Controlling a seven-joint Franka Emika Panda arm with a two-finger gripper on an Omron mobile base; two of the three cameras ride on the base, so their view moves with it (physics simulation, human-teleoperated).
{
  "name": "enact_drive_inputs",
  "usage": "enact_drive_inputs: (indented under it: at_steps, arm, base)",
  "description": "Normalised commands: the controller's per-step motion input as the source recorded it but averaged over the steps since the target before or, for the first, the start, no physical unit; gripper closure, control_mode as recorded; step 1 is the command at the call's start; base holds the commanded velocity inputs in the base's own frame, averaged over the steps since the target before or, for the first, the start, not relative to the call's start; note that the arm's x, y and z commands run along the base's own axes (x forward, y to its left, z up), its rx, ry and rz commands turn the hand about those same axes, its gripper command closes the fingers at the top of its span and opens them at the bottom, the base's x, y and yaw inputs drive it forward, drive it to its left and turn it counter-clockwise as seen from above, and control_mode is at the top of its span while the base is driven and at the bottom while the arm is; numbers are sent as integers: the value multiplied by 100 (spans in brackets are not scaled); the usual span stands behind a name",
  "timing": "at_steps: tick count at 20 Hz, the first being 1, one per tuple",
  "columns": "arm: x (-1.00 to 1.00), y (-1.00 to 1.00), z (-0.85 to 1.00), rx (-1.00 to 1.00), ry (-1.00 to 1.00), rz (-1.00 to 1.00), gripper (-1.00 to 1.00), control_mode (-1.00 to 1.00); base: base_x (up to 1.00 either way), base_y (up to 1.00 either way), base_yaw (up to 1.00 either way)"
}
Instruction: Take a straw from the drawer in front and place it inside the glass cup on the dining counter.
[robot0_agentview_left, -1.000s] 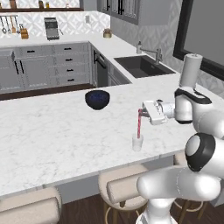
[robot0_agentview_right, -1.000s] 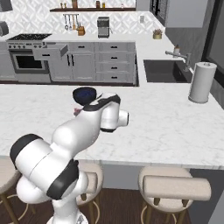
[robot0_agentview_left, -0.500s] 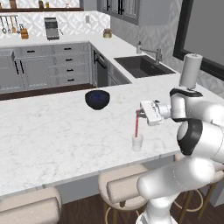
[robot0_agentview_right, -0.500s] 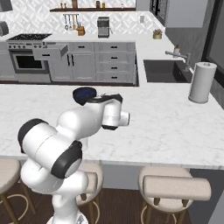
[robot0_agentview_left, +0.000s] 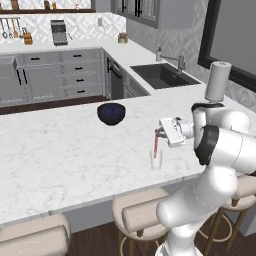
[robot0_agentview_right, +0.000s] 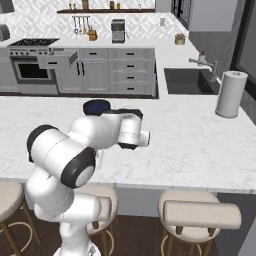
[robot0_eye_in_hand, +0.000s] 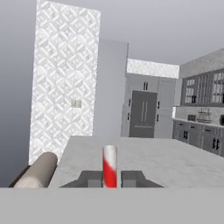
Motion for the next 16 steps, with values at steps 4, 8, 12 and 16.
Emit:
enact_drive_inputs:
  at_steps: [4, 8, 12, 16]
  arm:
    - [-23, 0, -19, 0, -2, 3, 100, -100]
    - [-48, 0, -15, 0, -3, 4, 100, -100]
    - [-26, 0, -12, 0, -3, 3, 100, -100]
    - [-3, 0, -11, 0, -3, 3, -100, -100]
  base:
    - [0, 0, 0]
    - [0, 0, 0]
    - [0, 0, 0]
    - [0, 0, 0]
